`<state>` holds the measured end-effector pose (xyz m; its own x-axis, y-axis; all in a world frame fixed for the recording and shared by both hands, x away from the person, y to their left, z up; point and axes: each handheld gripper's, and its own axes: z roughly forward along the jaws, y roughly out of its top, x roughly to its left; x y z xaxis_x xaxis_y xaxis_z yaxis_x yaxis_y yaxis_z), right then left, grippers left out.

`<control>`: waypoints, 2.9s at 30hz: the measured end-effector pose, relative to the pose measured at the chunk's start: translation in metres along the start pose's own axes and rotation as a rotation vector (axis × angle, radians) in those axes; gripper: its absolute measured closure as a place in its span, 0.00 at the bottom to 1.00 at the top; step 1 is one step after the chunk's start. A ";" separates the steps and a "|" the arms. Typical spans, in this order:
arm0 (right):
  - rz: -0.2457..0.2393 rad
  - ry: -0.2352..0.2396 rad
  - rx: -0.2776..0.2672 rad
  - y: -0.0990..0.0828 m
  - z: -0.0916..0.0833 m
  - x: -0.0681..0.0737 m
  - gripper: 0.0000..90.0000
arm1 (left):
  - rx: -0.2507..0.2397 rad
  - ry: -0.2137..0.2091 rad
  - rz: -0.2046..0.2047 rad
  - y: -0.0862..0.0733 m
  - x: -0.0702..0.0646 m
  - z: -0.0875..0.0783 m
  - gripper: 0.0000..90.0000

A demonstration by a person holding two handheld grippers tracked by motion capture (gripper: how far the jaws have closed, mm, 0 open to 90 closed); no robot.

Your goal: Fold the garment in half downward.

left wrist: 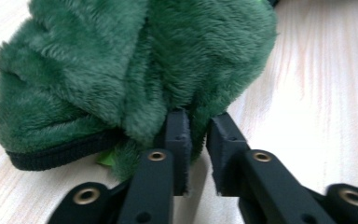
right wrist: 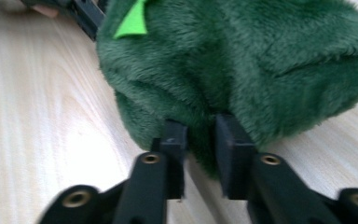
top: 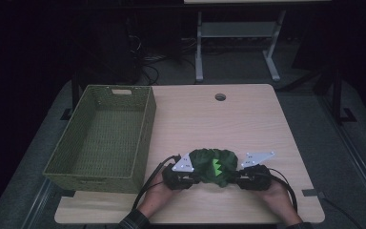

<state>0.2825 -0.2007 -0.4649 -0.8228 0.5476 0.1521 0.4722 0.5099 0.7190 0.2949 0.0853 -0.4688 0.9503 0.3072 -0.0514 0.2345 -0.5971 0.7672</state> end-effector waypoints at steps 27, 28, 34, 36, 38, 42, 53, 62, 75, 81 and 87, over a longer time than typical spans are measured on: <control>0.049 -0.028 -0.135 0.014 -0.039 -0.004 0.99 | -0.152 0.025 -0.022 0.045 -0.004 -0.034 0.93; 0.047 -0.030 -0.126 0.016 -0.036 -0.006 0.99 | -0.144 0.035 -0.025 0.046 -0.002 -0.031 0.95; 0.056 -0.022 -0.067 0.015 -0.017 -0.012 1.00 | -0.061 0.047 -0.094 0.034 0.011 -0.011 1.00; 0.057 -0.013 -0.034 0.014 -0.011 -0.011 1.00 | -0.023 0.045 -0.108 0.025 0.012 -0.006 1.00; 0.053 -0.001 -0.011 0.013 -0.006 -0.009 1.00 | 0.012 0.045 -0.112 0.019 0.012 -0.003 1.00; 0.046 0.005 0.033 0.012 0.003 -0.006 1.00 | 0.056 0.055 -0.109 0.014 0.014 0.004 1.00; 0.035 0.020 0.070 0.006 0.012 -0.005 1.00 | 0.103 0.082 -0.079 0.015 0.015 0.012 1.00; 0.051 -0.022 -0.019 0.004 -0.019 -0.011 1.00 | -0.014 0.056 -0.131 0.021 0.013 -0.020 1.00; 0.107 -0.120 -0.105 0.033 -0.028 -0.057 1.00 | -0.006 -0.018 -0.139 0.019 -0.013 -0.022 1.00; 0.102 -0.155 -0.085 0.047 -0.008 -0.074 1.00 | 0.015 -0.052 -0.124 0.021 -0.020 -0.008 1.00; 0.091 -0.126 -0.054 0.049 0.019 -0.082 1.00 | 0.028 -0.061 -0.117 0.023 -0.019 0.007 1.00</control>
<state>0.3788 -0.2081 -0.4546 -0.7295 0.6706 0.1348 0.5230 0.4198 0.7418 0.2831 0.0609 -0.4546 0.9264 0.3311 -0.1792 0.3497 -0.5805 0.7353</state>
